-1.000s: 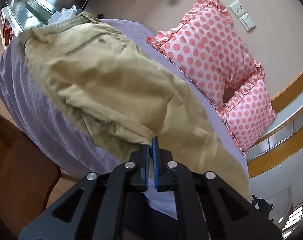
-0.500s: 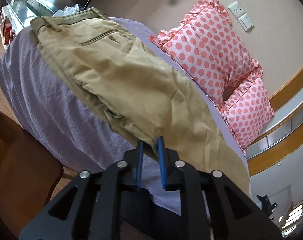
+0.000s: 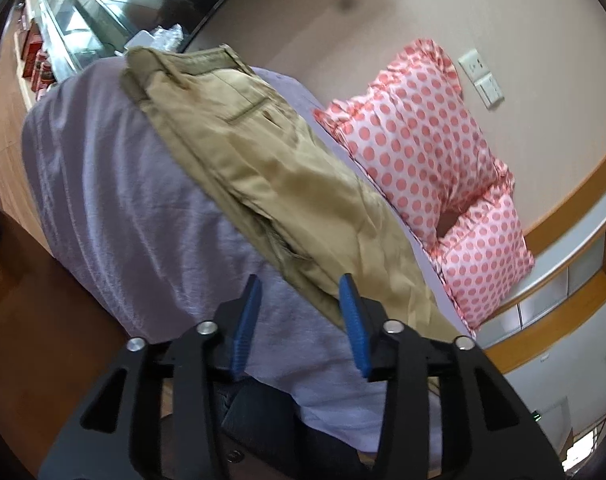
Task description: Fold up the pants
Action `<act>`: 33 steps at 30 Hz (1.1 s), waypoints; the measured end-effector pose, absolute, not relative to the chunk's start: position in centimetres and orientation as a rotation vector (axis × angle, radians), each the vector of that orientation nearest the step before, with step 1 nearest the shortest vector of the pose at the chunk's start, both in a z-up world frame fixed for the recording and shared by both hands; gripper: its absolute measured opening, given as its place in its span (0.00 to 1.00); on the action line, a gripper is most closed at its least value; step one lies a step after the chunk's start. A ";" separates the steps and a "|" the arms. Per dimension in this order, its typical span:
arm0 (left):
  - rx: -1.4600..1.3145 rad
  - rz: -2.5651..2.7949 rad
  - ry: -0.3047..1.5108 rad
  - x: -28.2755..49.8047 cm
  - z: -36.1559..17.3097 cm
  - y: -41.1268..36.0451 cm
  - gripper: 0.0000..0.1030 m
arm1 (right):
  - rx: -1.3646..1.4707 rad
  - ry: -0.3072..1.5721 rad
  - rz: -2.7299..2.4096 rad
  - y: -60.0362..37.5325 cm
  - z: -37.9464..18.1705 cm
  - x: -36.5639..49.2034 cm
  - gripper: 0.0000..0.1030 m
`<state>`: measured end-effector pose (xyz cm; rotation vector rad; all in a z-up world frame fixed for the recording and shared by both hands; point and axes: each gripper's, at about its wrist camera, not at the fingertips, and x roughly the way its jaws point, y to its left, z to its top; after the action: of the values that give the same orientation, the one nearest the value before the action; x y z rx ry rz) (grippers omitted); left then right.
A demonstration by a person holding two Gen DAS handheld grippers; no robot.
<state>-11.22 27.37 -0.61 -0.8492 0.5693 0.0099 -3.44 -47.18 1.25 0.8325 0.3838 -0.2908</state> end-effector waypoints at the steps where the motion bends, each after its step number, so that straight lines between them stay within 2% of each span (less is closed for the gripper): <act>1: -0.856 0.016 0.565 -11.3 -0.8 27.6 0.42 | 0.783 0.369 -0.219 -45.3 3.1 -2.2 0.05; 6: -0.896 0.007 0.547 -11.8 -1.4 27.8 0.49 | 0.569 0.386 0.212 -31.8 8.8 3.7 0.05; 9: -0.897 0.001 0.548 -12.0 -1.7 27.6 0.52 | 0.432 0.498 0.498 -20.9 8.4 5.8 0.06; 11: -0.893 -0.003 0.549 -12.0 -1.7 27.5 0.54 | 0.267 0.662 0.659 -13.4 6.0 6.5 0.09; 12: -0.889 -0.005 0.548 -11.9 -1.7 27.5 0.57 | 0.195 0.734 0.698 -10.8 4.7 6.5 0.20; 13: -0.887 -0.004 0.548 -11.9 -1.6 27.5 0.59 | 0.126 0.806 0.720 -8.6 3.2 6.2 0.27; 14: -0.884 -0.001 0.547 -11.9 -1.6 27.6 0.60 | 0.081 0.844 0.719 -7.3 2.0 5.6 0.43; 15: -0.885 0.000 0.543 -11.9 -1.6 27.6 0.62 | 0.072 0.844 0.721 -7.1 1.6 5.1 0.65; 17: -0.892 -0.010 0.534 -11.7 -1.6 27.8 0.63 | 0.094 0.813 0.724 -7.8 1.7 4.5 0.80; 30: -0.926 -0.007 0.562 -7.7 -1.9 26.7 0.65 | 0.200 0.810 0.683 -10.3 2.0 5.1 0.83; 33: -0.897 0.024 0.584 -7.0 -1.1 26.5 0.71 | 0.204 0.814 0.678 -10.5 1.8 5.3 0.84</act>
<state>-6.97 26.48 -1.10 -0.8973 0.5839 0.0238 5.27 -10.46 1.75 0.2035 0.8140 0.6781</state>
